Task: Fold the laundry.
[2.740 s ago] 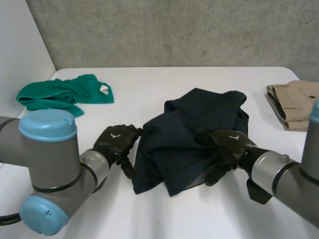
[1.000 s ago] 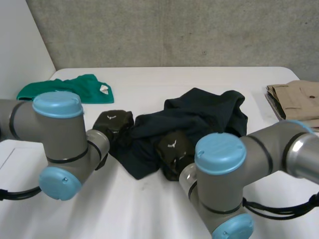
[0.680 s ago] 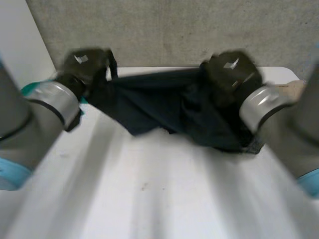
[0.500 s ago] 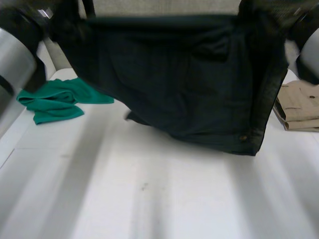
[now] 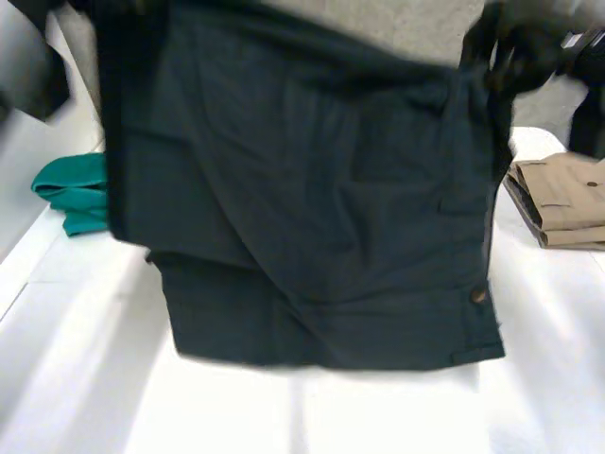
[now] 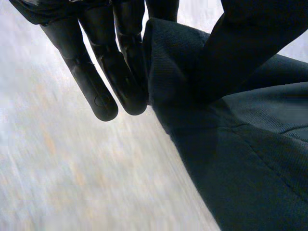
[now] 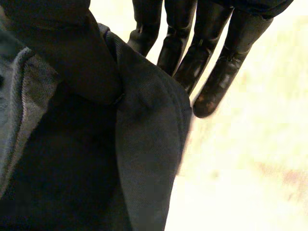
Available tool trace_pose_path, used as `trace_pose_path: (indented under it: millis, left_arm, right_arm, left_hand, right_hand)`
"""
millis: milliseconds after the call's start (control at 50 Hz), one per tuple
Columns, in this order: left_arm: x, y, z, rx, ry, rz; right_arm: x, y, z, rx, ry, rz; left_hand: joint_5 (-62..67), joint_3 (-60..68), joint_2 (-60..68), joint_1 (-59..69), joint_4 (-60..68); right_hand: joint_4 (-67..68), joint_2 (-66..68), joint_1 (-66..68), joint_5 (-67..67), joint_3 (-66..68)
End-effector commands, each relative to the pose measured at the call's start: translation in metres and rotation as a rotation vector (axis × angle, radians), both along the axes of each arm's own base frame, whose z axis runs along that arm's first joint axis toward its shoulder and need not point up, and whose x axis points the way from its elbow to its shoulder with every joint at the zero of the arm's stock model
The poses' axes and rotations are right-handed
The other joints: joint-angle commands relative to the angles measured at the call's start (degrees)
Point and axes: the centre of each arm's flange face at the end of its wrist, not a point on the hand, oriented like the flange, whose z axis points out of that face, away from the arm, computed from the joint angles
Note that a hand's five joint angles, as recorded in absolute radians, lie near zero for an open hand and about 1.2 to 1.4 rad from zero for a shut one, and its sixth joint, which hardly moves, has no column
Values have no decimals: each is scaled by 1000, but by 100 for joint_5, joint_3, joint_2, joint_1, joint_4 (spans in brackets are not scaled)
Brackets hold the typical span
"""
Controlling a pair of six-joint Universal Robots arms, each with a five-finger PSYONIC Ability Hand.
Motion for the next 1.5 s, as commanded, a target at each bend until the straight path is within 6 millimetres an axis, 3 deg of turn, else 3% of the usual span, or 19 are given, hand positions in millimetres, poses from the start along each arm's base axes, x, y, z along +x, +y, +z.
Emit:
trace_pose_path:
  millis: [20, 60, 140, 180, 200, 220, 240, 260, 400, 500, 600, 720, 820, 900, 980, 1140, 1220, 1300, 1500]
  left_arm:
    - [-26, -87, -86, 143, -101, 36]
    - [-38, -111, -107, 130, -115, 36]
    - [-54, -136, -120, 65, -108, 31]
    - [-58, -143, -122, 38, -99, 30]
    - [-61, -147, -125, 17, -95, 31]
    - [-62, -149, -124, 0, -92, 34]
    - [-63, -151, -125, -11, -89, 37]
    - [-65, -152, -125, -23, -88, 38]
    - [-55, -155, -134, -11, -104, 106]
    - [-44, -135, -153, 79, -149, 117]
    - [-26, -87, -171, 197, -212, 103]
    - [-7, -23, -196, 358, -303, 66]
    - [-3, 43, -219, 479, -392, -23]
    - [1, 71, -232, 555, -445, -63]
    - [6, 84, -243, 633, -487, -75]
    - [5, 83, -270, 732, -552, -82]
    - [2, 72, -280, 744, -564, -71]
    - [-2, 56, -280, 711, -535, -47]
    - [-16, 28, -277, 588, -464, -26]
  right_arm:
    - [12, -68, -86, 135, 46, -34]
    - [16, -91, -101, 101, 47, -72]
    - [27, -118, -105, -31, 20, -143]
    - [30, -127, -110, -78, 13, -176]
    - [31, -133, -112, -123, 1, -211]
    - [30, -137, -114, -139, 2, -232]
    - [29, -139, -114, -147, 2, -247]
    - [28, -140, -115, -150, 7, -261]
    - [30, -124, -122, -122, 233, -305]
    - [24, -91, -102, -101, 406, -308]
    - [16, -49, -106, -31, 516, -235]
    - [8, 9, -137, 64, 651, -76]
    - [2, 57, -150, 126, 692, 29]
    - [-3, 77, -159, 175, 698, 59]
    - [-9, 92, -167, 206, 707, 63]
    - [-19, 97, -190, 247, 687, 66]
    - [-19, 84, -204, 215, 670, 52]
    - [-19, 69, -215, 172, 663, 24]
    - [-14, 50, -226, 118, 653, 7]
  left_hand:
    - [1342, 1170, 1158, 1613, 1135]
    - [1342, 1170, 1158, 1613, 1135]
    - [1228, 1056, 1044, 1499, 1020]
    - [-580, -751, -764, -309, -787]
    - [-3687, -3859, -3871, -3416, -3895]
    - [-5567, -5739, -5751, -5296, -5774]
    - [-5658, -5830, -5842, -5387, -5865]
    - [-5289, -5461, -5473, -5018, -5496]
    - [-5658, -5830, -5842, -5387, -5865]
    - [-5658, -5830, -5842, -5387, -5865]
    - [-5502, -5674, -5686, -5231, -5709]
    - [-4730, -4902, -4914, -4459, -4938]
    - [-3083, -3255, -3268, -2813, -3291]
    - [-1956, -2128, -2140, -1685, -2164]
    - [-1633, -1805, -1817, -1362, -1841]
    - [-1900, -2071, -2084, -1629, -2107]
    - [-3058, -3230, -3243, -2788, -3266]
    - [-3565, -3737, -3749, -3294, -3773]
    - [-3567, -3739, -3751, -3296, -3775]
  right_hand:
    - [1256, 1218, 2261, 1405, 1223]
    - [1256, 1218, 2261, 1405, 1223]
    - [1256, 1218, 2261, 1405, 1223]
    - [1256, 1218, 2261, 1405, 1223]
    - [895, 857, 1901, 1044, 862]
    - [-1706, -1744, -701, -1557, -1739]
    - [-3897, -3935, -2892, -3748, -3930]
    - [-5744, -5782, -4739, -5595, -5777]
    - [-5744, -5782, -4739, -5595, -5777]
    - [-5744, -5782, -4739, -5595, -5777]
    - [-5744, -5782, -4739, -5595, -5777]
    - [-5738, -5776, -4733, -5589, -5771]
    - [-4296, -4334, -3290, -4147, -4329]
    - [-3233, -3271, -2228, -3084, -3266]
    - [-2342, -2380, -1337, -2193, -2375]
    - [-1900, -1938, -894, -1751, -1933]
    - [-3272, -3310, -2266, -3123, -3305]
    - [-4689, -4727, -3683, -4540, -4722]
    - [-4441, -4479, -3435, -4292, -4474]
